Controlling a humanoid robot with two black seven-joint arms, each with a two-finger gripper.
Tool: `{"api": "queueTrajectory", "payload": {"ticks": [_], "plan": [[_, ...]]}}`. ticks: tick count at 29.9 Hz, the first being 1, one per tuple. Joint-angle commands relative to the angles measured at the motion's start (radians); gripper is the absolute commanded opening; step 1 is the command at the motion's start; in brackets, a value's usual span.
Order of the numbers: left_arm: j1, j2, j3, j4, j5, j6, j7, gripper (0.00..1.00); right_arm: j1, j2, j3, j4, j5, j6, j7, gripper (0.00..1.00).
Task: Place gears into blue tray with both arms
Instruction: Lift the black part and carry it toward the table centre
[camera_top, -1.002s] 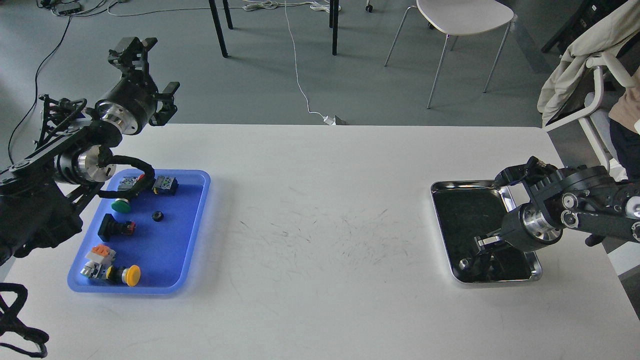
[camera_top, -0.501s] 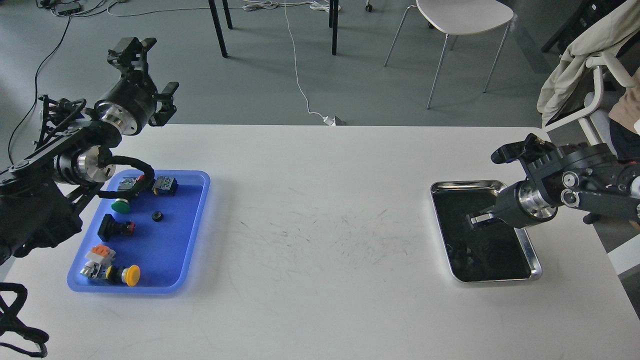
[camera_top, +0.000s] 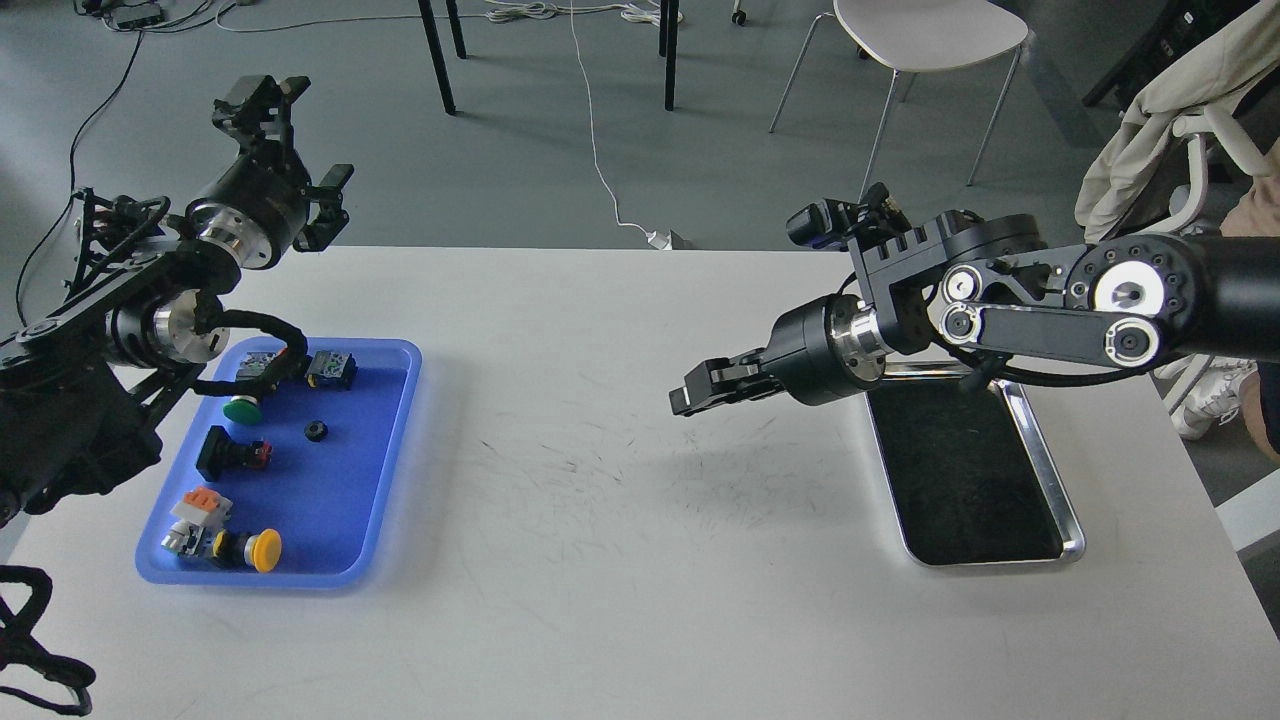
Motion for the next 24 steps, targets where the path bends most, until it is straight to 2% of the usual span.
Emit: {"api": "queueTrajectory", "payload": {"ticks": [1, 5, 8, 11, 16, 20, 24], "plan": [[0.001, 0.001, -0.001, 0.0, 0.0, 0.0, 0.0, 0.98, -0.063, 0.135, 0.011, -0.088, 0.022, -0.075, 0.008, 0.02], [-0.001, -0.003, 0.001, 0.0, 0.0, 0.002, 0.0, 0.98, -0.155, 0.258, 0.052, -0.186, 0.024, -0.135, 0.012, 0.02], [-0.001, -0.01, 0.001, 0.0, 0.002, 0.002, 0.0, 0.98, -0.229, 0.327, 0.083, -0.249, 0.024, -0.19, 0.037, 0.02], [-0.001, -0.013, 0.002, 0.0, 0.003, 0.008, 0.0, 0.98, -0.283, 0.327, 0.109, -0.285, 0.024, -0.21, 0.058, 0.02], [-0.002, -0.014, 0.002, 0.0, 0.003, 0.008, 0.0, 0.98, -0.359, 0.327, 0.138, -0.343, 0.024, -0.261, 0.059, 0.02], [-0.002, -0.016, 0.001, -0.002, 0.003, 0.006, -0.001, 0.98, -0.433, 0.327, 0.147, -0.404, 0.024, -0.267, 0.059, 0.02], [-0.002, -0.014, 0.001, -0.002, 0.003, 0.006, -0.001, 0.98, -0.456, 0.327, 0.167, -0.404, 0.028, -0.267, 0.059, 0.04]]}}
